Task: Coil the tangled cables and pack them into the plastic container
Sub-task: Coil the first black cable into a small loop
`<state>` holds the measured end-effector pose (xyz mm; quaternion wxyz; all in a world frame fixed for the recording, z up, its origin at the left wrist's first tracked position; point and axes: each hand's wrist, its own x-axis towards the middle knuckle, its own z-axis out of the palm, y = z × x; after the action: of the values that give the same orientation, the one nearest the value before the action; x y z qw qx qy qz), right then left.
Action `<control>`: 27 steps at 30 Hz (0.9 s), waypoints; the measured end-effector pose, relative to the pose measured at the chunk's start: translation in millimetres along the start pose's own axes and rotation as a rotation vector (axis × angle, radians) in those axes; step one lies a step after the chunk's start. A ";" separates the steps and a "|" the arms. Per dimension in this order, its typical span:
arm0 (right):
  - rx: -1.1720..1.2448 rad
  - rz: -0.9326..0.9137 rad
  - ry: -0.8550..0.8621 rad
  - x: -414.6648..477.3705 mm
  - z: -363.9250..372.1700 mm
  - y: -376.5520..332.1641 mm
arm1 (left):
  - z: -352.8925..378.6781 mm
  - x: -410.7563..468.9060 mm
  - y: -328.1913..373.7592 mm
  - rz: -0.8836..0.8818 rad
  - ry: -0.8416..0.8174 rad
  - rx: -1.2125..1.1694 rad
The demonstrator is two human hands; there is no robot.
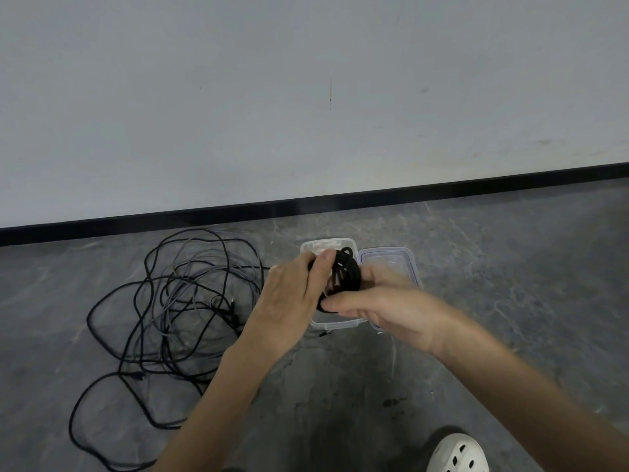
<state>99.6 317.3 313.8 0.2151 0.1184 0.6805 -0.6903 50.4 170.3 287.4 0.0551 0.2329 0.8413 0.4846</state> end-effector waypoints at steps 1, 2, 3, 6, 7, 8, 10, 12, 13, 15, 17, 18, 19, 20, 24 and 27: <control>0.006 0.002 0.004 -0.1 1.1 -0.4 | 0.4 -0.1 0.0 0.016 0.000 0.011; 0.022 0.000 0.002 0.0 1.7 -0.7 | 0.3 -0.2 1.0 0.033 0.006 0.013; 0.045 0.002 -0.001 0.6 1.8 -0.3 | -0.2 0.0 1.6 0.040 0.015 0.003; 0.175 0.015 -0.029 0.6 1.2 0.2 | -1.7 0.1 2.0 0.030 0.040 -0.042; 0.181 0.007 -0.030 0.3 1.1 0.4 | -2.1 -0.2 2.1 0.031 0.044 -0.049; 0.138 -0.013 -0.013 -0.1 1.6 0.9 | -2.4 -0.3 1.9 0.036 0.049 -0.054; -0.085 -0.086 0.065 -0.1 4.0 2.0 | -2.3 -0.5 0.4 0.047 0.055 -0.045; -0.272 -0.182 0.136 1.8 8.5 4.8 | -1.2 -0.6 -0.7 0.050 0.059 -0.036; -0.321 -0.229 0.176 3.2 10.8 7.0 | -0.4 -0.6 -1.0 0.049 0.063 -0.039; -0.438 -0.318 0.280 4.5 13.8 10.6 | 0.2 -0.7 -1.0 0.038 0.066 -0.054; -0.527 -0.395 0.359 4.7 14.1 11.8 | -0.2 -0.7 -0.7 0.025 0.063 -0.073; -0.522 -0.432 0.379 4.3 14.4 11.6 | -0.5 -0.7 -0.6 0.021 0.057 -0.079; -0.503 -0.458 0.392 4.1 14.7 11.4 | -0.8 -0.9 -0.4 0.022 0.052 -0.081; -0.480 -0.469 0.404 4.0 14.7 11.6 | -0.8 -1.1 -0.3 0.025 0.048 -0.080; -0.487 -0.459 0.424 3.5 14.9 14.2 | -0.7 -1.1 0.8 0.010 0.039 -0.062; -0.549 -0.507 0.399 2.3 15.6 13.1 | -0.9 -0.7 -0.4 -0.011 0.037 -0.049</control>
<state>105.6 301.7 301.9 -0.0738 0.0168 0.8751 -0.4780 50.6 169.2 287.4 0.0482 0.2177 0.8313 0.5091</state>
